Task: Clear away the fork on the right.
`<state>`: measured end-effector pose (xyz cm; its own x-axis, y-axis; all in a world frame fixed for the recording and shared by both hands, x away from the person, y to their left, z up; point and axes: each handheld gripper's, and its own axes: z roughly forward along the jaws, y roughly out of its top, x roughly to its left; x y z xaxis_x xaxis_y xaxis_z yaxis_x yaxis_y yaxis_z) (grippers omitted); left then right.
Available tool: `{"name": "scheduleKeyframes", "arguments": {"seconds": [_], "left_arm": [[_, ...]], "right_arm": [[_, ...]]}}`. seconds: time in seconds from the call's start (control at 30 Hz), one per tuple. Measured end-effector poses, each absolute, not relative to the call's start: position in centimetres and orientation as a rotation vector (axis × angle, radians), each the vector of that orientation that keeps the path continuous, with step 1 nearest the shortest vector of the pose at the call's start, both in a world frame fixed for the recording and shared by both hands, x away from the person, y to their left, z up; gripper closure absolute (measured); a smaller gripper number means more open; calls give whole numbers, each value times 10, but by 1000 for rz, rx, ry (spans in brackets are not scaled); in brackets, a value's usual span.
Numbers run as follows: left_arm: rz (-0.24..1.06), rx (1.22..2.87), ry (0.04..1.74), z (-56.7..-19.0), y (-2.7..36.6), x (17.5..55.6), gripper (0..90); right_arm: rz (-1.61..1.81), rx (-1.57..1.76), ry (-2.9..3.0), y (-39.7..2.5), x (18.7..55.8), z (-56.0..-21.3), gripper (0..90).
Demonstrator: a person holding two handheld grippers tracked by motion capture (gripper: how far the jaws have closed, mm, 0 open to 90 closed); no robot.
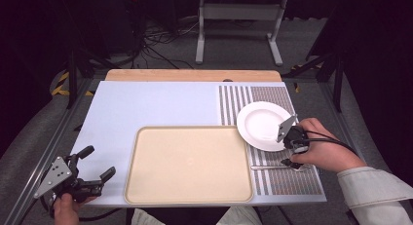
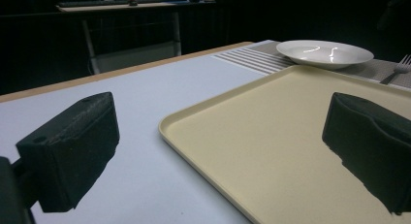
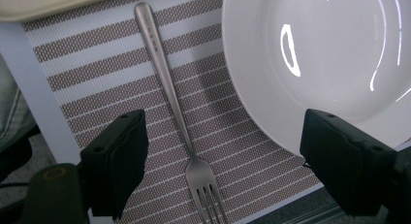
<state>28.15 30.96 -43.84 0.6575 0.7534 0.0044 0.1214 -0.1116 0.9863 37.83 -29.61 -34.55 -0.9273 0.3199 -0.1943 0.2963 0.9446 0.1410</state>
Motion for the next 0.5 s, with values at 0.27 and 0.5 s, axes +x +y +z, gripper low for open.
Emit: {"name": "scheduleKeyframes", "arguments": {"seconds": [0.27,0.5], "left_arm": [[627,1620,735,-439,310,281,5],[631,1615,740,-438,310,281,5]], "right_arm": [[87,438,2933,-300,380,-350,174],[104,414,2948,-302,378,-367,174]]}}
